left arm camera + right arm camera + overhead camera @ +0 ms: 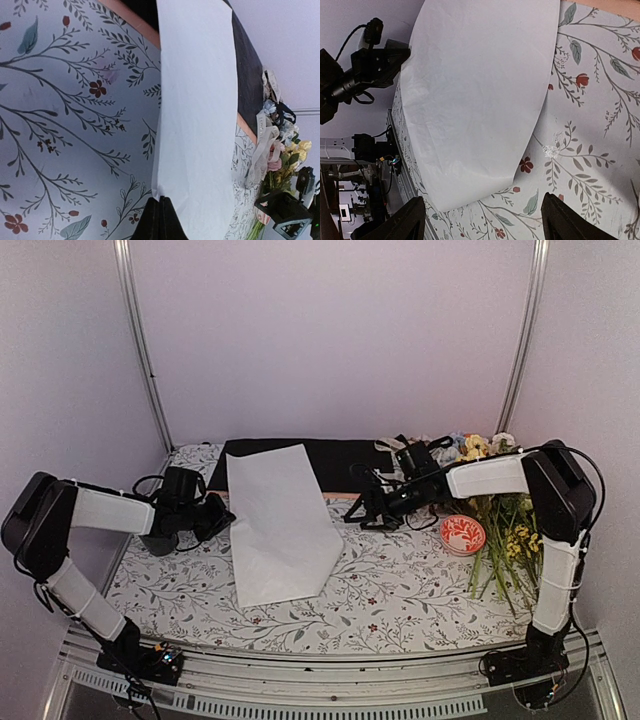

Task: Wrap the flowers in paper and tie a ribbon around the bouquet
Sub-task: Pass from the left arm to the right, then pass from the right arm to the left

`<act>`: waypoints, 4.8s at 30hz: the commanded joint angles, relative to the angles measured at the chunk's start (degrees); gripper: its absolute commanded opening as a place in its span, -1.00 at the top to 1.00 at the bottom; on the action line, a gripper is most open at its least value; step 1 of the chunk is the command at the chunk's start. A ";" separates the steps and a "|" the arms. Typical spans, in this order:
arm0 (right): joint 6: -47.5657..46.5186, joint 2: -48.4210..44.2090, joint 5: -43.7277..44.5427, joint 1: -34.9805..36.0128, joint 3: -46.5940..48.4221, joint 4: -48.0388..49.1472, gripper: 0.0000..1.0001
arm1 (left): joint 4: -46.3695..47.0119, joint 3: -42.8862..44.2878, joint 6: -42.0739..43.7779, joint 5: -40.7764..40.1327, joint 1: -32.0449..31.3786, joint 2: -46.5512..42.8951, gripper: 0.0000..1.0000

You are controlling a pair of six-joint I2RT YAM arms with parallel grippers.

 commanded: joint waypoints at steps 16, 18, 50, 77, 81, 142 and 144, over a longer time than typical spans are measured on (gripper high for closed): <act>7.30 22.56 -17.22 7.39 18.16 5.20 -0.50 | -1.65 0.96 8.95 0.30 0.58 1.52 1.00; 11.65 21.03 -20.48 7.40 15.97 13.16 -0.44 | -1.88 1.14 9.43 -0.07 0.60 1.41 1.00; 23.15 -10.42 -2.92 6.35 -7.17 15.43 1.00 | -6.75 8.90 65.52 -16.51 -30.07 -24.58 -0.25; 20.11 -13.52 -2.31 6.34 -7.08 12.06 1.00 | 1.65 -6.51 84.35 -38.49 -56.67 -22.21 0.07; 20.32 -13.43 -2.48 6.36 -7.02 12.46 1.00 | 5.00 -6.66 84.85 -41.99 -54.73 -20.47 0.14; 18.90 -12.37 -3.99 6.22 -7.83 10.89 0.75 | 11.67 -0.01 83.65 -46.55 -51.61 -9.89 1.00; 18.02 -13.16 -3.65 5.74 -8.11 9.54 0.35 | 11.25 0.61 79.59 -46.75 -51.52 -9.87 1.00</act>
